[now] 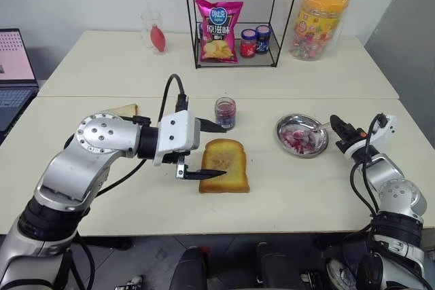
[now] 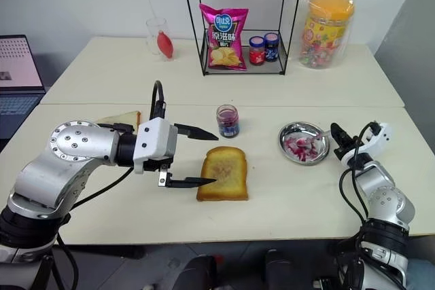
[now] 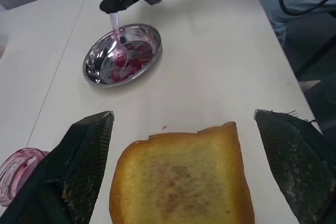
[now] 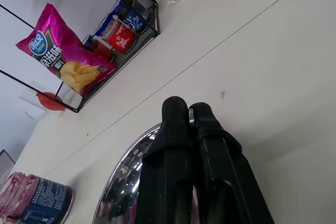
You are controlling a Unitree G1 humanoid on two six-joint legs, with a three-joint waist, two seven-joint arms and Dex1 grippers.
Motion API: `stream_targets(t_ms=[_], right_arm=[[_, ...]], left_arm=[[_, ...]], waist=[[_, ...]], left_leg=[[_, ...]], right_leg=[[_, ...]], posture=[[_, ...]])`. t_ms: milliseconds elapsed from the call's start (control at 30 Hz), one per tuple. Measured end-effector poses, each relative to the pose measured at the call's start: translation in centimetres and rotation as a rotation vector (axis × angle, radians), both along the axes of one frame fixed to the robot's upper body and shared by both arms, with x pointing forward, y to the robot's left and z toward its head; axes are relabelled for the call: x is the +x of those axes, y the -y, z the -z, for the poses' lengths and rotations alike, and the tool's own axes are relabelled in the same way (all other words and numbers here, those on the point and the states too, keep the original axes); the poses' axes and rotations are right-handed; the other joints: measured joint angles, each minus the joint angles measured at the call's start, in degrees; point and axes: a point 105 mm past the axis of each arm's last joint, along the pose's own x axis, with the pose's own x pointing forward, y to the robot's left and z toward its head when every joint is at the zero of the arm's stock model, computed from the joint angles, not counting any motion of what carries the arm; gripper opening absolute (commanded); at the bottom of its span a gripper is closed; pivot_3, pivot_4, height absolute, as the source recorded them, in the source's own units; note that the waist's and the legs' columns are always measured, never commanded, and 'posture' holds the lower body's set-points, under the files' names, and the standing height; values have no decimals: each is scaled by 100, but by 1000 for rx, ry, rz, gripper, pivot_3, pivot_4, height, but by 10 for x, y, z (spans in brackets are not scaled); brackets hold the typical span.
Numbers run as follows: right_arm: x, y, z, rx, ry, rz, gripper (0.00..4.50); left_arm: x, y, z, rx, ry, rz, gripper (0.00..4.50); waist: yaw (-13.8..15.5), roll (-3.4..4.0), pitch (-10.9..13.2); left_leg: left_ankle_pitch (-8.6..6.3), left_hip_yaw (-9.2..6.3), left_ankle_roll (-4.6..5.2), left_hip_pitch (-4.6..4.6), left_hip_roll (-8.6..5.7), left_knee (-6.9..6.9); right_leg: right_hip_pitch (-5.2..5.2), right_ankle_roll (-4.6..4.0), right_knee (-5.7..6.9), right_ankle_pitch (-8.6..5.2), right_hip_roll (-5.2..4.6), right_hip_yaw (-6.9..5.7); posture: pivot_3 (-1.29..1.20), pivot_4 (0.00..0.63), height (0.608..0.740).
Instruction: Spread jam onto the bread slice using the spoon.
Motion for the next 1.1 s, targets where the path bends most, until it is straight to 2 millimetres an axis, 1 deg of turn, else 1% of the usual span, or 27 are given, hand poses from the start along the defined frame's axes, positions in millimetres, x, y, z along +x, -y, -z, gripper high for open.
stream_targets(t_ms=[67,100,133,167,200,300,333,367,400,467,500,600,667,733,800,900,1000,1100], right_arm=[[-1,-4,-7,-28,12,-27,44],[-5,-9,-15,-72,32,-60,44],[-7,-16,-27,-114,69,-95,44],[-9,-20,-34,-129,92,-113,44],[-10,-27,-45,-137,129,-137,44],[-12,-41,-75,-127,214,-185,44],[-11,-50,-94,-121,267,-212,44],[-11,-51,-100,-123,281,-217,44],[-11,-56,-112,-131,317,-235,44],[-8,-75,-126,-172,348,-297,44],[-6,-91,-136,-211,379,-348,44],[-4,-130,-153,-312,451,-456,44],[-3,-150,-157,-354,481,-507,44],[2,-166,-154,-382,493,-544,44],[6,-177,-148,-422,493,-571,44],[17,-197,-144,-514,527,-592,44],[28,-211,-136,-623,552,-597,44],[35,-218,-121,-660,540,-607,44]], left_arm=[[2,-3,-1,-45,1,-52,4500],[2,-4,-3,-109,3,-97,4500],[0,-3,-2,-161,-9,-140,4500],[0,-3,-3,-192,-12,-167,4500],[1,-5,-2,-219,-18,-211,4500],[11,-22,-8,-343,-1,-395,4500],[17,-36,-6,-382,8,-508,4500],[18,-40,-5,-385,11,-533,4500],[20,-46,-1,-388,13,-582,4500],[20,-59,7,-374,22,-657,4500],[21,-65,15,-367,11,-705,4500],[21,-70,24,-379,-4,-757,4500],[21,-72,25,-384,-4,-772,4500],[20,-75,29,-391,-12,-791,4500],[19,-76,32,-401,-20,-804,4500],[19,-77,34,-425,-27,-816,4500],[16,-73,36,-453,-63,-786,4500],[9,-69,43,-461,-127,-736,4500]], waist=[[0,2,1],[-1,21,7],[0,22,8],[-3,22,8],[-1,19,7],[-29,27,6],[-45,27,6],[-55,26,6],[-57,26,6],[-72,27,6],[-89,27,6],[-84,26,6],[-70,24,5],[-61,24,5],[-47,23,5],[-53,23,5],[-61,23,5],[-61,23,5]], left_leg=[[0,-1,0,0,1,0],[0,2,0,-2,-1,-2],[0,1,0,-4,-1,-1],[0,0,0,-5,-1,-1],[0,-7,0,-5,0,0],[0,-3,0,1,3,3],[0,-2,1,4,3,3],[0,-2,1,6,2,3],[0,-3,0,7,2,3],[0,4,0,12,0,-1],[0,9,1,13,1,-2],[0,1,0,12,2,-2],[0,0,0,12,2,-1],[0,4,0,11,1,0],[0,4,0,10,-1,1],[0,3,0,12,0,1],[0,2,0,13,2,-1],[0,1,0,11,1,-2]], right_leg=[[-2,0,0,0,0,-1],[-2,0,0,0,-4,4],[-4,2,-2,-1,-4,3],[-4,2,-1,-1,-3,2],[-4,2,1,-1,-1,-3],[-3,3,9,0,2,1],[-3,3,12,0,2,2],[-3,2,18,-1,2,2],[-3,-1,22,-4,2,2],[-5,-5,26,-6,1,7],[-11,-7,34,-7,2,11],[-13,-10,41,-11,3,2],[-13,-11,41,-11,3,2],[-13,-11,40,-11,1,5],[-13,-11,40,-11,-1,4],[-13,-11,43,-10,-1,2],[-14,-17,44,-7,0,0],[-16,-36,44,4,0,-1]], posture=[[0,150,740],[0,150,740],[0,150,740],[0,150,740],[0,150,740],[0,150,740],[0,150,740],[0,150,740],[0,150,740],[0,150,740],[0,150,740],[0,150,740],[0,150,740],[0,150,740],[0,150,740],[0,150,740],[0,150,740],[0,150,740]])
